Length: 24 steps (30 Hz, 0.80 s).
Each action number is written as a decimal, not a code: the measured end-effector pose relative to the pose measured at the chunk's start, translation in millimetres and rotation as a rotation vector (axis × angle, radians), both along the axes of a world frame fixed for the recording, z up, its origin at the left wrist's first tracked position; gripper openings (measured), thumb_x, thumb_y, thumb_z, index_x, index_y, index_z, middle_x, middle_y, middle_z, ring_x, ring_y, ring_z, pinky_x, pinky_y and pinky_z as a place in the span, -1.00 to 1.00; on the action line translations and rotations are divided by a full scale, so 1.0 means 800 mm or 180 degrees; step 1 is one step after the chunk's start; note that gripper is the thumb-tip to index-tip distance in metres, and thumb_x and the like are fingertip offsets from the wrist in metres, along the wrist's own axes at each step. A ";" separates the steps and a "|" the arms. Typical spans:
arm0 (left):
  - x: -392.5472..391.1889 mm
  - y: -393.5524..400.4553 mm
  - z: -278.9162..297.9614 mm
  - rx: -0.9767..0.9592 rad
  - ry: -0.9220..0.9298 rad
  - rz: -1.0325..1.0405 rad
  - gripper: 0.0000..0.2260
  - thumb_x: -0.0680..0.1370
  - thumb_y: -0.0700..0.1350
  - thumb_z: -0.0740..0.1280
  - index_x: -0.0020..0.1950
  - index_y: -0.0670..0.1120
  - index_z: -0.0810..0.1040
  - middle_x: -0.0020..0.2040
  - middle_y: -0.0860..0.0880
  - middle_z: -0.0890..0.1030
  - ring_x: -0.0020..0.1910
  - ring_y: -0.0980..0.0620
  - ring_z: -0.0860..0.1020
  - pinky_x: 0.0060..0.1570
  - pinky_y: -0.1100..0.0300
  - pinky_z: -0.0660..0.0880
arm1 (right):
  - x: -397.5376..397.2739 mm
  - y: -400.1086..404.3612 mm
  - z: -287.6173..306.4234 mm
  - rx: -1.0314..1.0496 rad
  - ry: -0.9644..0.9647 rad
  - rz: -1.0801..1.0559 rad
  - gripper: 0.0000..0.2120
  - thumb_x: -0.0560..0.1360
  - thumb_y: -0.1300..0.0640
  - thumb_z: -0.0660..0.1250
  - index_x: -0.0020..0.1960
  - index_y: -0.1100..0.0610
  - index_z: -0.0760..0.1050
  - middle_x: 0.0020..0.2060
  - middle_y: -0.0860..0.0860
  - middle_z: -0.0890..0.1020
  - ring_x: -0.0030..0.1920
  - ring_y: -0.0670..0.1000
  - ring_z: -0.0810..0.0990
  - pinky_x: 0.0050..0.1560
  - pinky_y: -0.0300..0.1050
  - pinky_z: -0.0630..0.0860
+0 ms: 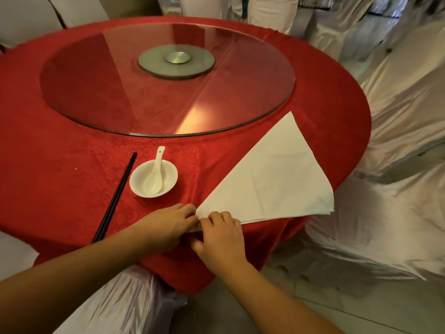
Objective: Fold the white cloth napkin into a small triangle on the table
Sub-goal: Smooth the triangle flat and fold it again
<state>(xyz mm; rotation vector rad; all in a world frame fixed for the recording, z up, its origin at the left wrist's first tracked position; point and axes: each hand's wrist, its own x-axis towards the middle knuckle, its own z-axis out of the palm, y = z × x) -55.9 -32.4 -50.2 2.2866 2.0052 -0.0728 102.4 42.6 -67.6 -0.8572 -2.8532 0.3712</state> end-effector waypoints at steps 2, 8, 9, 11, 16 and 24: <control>-0.002 -0.002 0.004 -0.0010 0.0139 -0.0041 -0.76 0.47 -0.15 0.36 0.12 -0.10 0.55 0.02 -0.08 0.55 -0.15 -0.05 0.54 -0.29 0.05 0.54 | -0.001 -0.002 0.001 -0.0025 -0.0054 -0.0029 -0.63 0.46 -0.14 0.20 0.09 0.09 0.52 0.03 0.07 0.58 0.06 0.11 0.47 0.02 0.06 0.40; 0.002 -0.001 0.015 0.0049 0.0361 -0.0134 -0.67 0.18 -0.11 0.61 -0.12 -0.06 0.63 -0.26 -0.01 0.58 -0.39 0.04 0.54 -0.58 0.25 0.40 | -0.009 -0.007 0.013 -0.0289 -0.0320 -0.0142 -0.65 0.49 -0.09 0.20 0.18 0.07 0.45 0.14 0.09 0.52 0.14 0.13 0.41 0.13 0.06 0.34; 0.004 0.001 0.018 0.0083 0.0232 -0.0036 -0.69 0.19 -0.10 0.60 -0.14 -0.06 0.62 -0.27 0.00 0.57 -0.40 0.04 0.54 -0.58 0.24 0.39 | -0.012 -0.007 0.016 -0.0339 -0.0329 -0.0177 -0.66 0.50 -0.06 0.19 0.20 0.07 0.45 0.14 0.09 0.52 0.14 0.14 0.41 0.13 0.06 0.33; 0.007 0.005 0.023 0.0216 -0.0153 0.0196 -0.76 0.26 -0.12 0.58 -0.15 -0.07 0.60 -0.26 -0.01 0.57 -0.40 0.03 0.54 -0.55 0.21 0.41 | -0.017 -0.005 0.021 -0.0450 -0.0261 -0.0285 -0.69 0.54 -0.01 0.14 0.20 0.09 0.46 0.14 0.10 0.55 0.13 0.15 0.43 0.11 0.07 0.34; -0.004 0.025 0.038 0.0309 -0.0934 0.0577 -0.86 0.52 -0.10 0.34 0.06 -0.06 0.56 -0.02 0.03 0.55 -0.18 0.04 0.58 -0.28 0.21 0.41 | -0.022 0.021 0.036 -0.0470 0.0151 -0.0357 -0.69 0.59 0.02 0.08 0.12 0.11 0.53 0.03 0.10 0.62 0.01 0.15 0.52 0.00 0.05 0.38; -0.003 0.067 0.070 0.0609 -0.1888 0.1046 -0.87 0.51 -0.14 0.36 -0.08 0.10 0.50 -0.16 0.17 0.52 -0.17 0.20 0.51 -0.25 0.34 0.44 | -0.016 0.084 0.086 -0.1212 0.1094 -0.0538 -0.58 0.56 -0.22 0.12 -0.22 0.08 0.51 -0.29 0.01 0.59 -0.26 0.05 0.51 -0.24 0.02 0.41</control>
